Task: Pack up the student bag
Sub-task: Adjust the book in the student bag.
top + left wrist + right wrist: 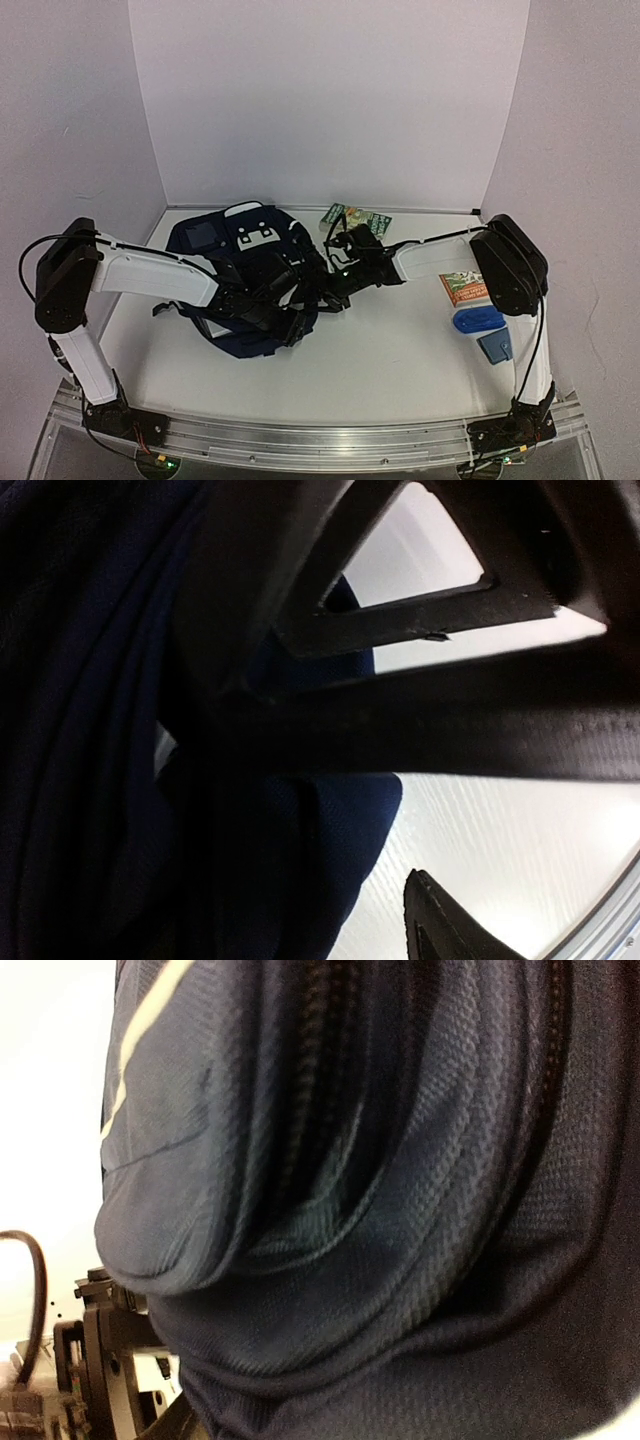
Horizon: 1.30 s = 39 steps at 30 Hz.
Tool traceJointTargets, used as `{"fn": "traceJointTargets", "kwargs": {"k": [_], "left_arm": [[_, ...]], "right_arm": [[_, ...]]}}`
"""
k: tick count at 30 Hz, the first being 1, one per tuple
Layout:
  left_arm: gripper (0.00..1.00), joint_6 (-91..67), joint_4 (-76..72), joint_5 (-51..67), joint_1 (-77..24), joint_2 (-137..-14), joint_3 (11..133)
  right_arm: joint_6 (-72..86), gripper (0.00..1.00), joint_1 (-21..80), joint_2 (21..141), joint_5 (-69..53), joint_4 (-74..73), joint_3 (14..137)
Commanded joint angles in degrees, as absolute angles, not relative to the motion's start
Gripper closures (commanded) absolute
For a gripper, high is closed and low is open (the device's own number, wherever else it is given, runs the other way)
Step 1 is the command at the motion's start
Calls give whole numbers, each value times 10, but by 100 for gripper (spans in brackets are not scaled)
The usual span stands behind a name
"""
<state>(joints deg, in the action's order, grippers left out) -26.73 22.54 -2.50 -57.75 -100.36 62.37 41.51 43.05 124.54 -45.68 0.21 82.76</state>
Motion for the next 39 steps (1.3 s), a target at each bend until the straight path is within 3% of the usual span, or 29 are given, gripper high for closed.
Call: {"fn": "traceJointTargets", "kwargs": {"k": [1,5,10,32,39], "left_arm": [[57,-236,106,47,-575,-957,581],[85,-213,66,57,-575,-933,554],[99,-176,44,90,-575,-913,536],[100,-94,44,115,-576,-868,506],[100,-73,38,112,-584,-888,523]], "right_arm": [[430,49,427,1261,-460,43,850],[422,50,425,1261,-460,51,856],[448,51,426,1263,-483,82,865],[422,57,383,1205,-492,87,825],[434,68,420,1237,-492,89,848]]}}
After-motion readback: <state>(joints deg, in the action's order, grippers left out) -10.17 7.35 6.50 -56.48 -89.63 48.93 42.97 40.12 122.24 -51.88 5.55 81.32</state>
